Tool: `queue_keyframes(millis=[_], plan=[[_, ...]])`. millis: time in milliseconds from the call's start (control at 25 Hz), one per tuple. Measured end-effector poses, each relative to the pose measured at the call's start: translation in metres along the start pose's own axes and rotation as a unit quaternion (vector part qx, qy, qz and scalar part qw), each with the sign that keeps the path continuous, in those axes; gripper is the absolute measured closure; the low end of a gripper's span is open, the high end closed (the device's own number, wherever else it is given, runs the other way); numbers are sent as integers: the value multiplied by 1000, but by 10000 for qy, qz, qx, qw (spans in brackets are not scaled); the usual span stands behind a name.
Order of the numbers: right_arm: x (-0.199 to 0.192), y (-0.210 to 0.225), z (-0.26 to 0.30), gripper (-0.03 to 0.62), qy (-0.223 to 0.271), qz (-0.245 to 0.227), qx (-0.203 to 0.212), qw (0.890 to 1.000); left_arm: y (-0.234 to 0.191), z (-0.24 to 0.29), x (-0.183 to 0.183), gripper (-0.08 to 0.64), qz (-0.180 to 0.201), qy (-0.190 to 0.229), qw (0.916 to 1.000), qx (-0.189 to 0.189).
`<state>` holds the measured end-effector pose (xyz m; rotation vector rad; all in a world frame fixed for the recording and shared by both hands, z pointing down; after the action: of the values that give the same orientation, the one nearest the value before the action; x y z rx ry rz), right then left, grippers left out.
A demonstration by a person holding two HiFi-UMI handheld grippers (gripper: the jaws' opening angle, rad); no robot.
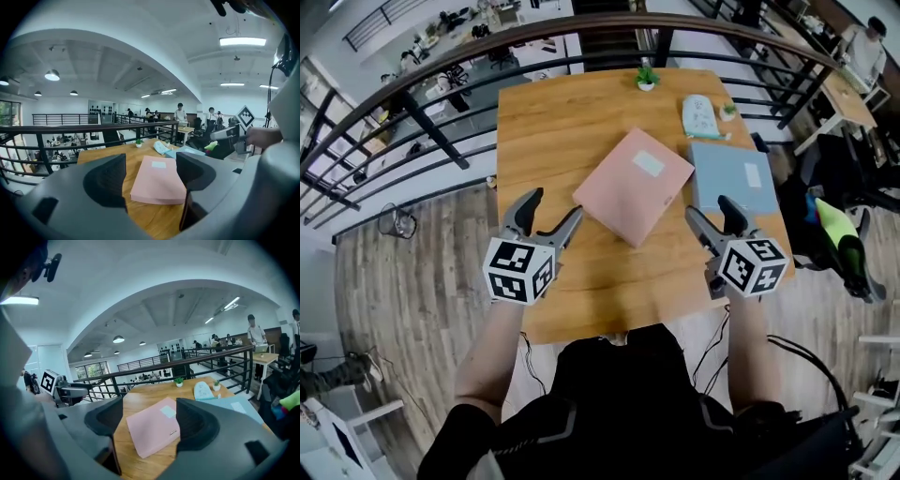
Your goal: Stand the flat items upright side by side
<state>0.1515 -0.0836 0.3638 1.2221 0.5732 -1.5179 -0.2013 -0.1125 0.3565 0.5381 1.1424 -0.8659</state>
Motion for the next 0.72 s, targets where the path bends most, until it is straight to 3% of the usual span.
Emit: queue_keyframes(millis=[280,400,480,720], plan=[[-30,37,28,243,-256,512,20,9984,-4,62,-31,212,169,-747,9971,-25],[-47,55,47,244,-336,903,132,9953,-7,85,-46,212,-113,-1043,9945,-52],[-56,65,61,244,-468,1110,196,9925,-14,98,-57,212,-253,-1227,9921,21],[-78,83,96,244,-680,1466,601,9850,-24,134,-86,212,-163,-1636,9855,414]])
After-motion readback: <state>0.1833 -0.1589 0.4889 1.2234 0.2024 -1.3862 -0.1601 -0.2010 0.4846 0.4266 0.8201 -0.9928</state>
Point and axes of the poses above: the fingertips, and each gripper's own axes: z forward along the fingers, y to its right, x out of its top, the point moved 9 cm from there along -z, backward along the fingers
